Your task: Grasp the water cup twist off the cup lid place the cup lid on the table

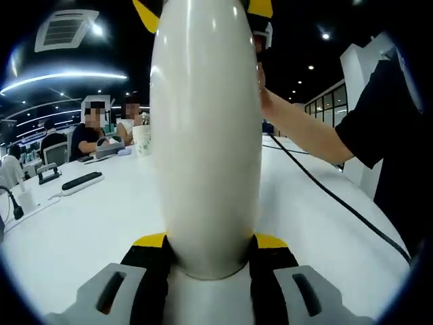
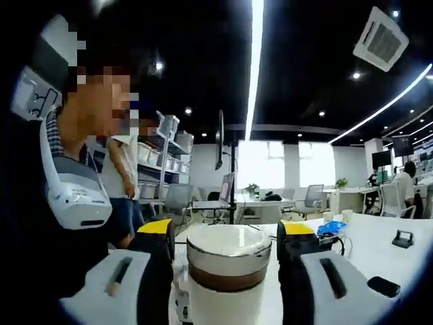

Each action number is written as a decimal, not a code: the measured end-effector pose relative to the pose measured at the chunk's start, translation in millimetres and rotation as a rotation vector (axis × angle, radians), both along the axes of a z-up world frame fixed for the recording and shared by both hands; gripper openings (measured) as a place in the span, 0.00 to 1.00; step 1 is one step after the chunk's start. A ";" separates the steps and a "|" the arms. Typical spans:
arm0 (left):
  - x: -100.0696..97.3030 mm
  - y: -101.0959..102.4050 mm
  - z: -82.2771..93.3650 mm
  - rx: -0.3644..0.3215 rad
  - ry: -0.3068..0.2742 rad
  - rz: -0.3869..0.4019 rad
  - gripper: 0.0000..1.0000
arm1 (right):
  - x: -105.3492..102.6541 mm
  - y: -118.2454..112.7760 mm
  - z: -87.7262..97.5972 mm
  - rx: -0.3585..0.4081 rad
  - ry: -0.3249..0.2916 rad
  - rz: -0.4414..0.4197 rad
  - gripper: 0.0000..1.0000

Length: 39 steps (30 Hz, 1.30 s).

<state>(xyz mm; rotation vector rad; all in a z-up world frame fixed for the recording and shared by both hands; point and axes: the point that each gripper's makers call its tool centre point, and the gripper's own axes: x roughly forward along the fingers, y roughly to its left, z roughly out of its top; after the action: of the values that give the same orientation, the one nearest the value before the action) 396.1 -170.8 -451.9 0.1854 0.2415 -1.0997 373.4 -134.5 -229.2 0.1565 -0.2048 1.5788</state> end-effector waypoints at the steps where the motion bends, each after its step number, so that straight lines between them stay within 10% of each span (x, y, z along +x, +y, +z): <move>1: -0.2 0.1 0.0 0.000 0.000 0.000 0.47 | 0.9 -4.3 4.1 0.026 0.008 -0.052 0.64; 7: 0.7 0.2 0.3 0.000 -0.001 0.000 0.47 | 15.1 -17.9 3.0 0.064 0.034 -0.408 0.61; 16: 0.6 0.0 1.0 0.001 -0.004 0.003 0.47 | 20.8 -8.8 -5.2 0.014 0.071 -0.431 0.48; 31: 0.2 1.8 1.1 0.001 0.001 0.007 0.48 | 19.8 3.0 -12.7 -0.116 0.003 -0.347 0.48; 39: -0.4 1.4 1.4 0.000 -0.001 0.005 0.47 | 9.8 4.1 -14.2 -0.160 -0.024 -0.040 0.48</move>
<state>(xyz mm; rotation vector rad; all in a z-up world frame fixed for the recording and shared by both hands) 395.7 -169.4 -450.5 0.1853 0.2412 -1.0942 383.2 -130.4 -243.5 0.0088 -0.0987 1.5512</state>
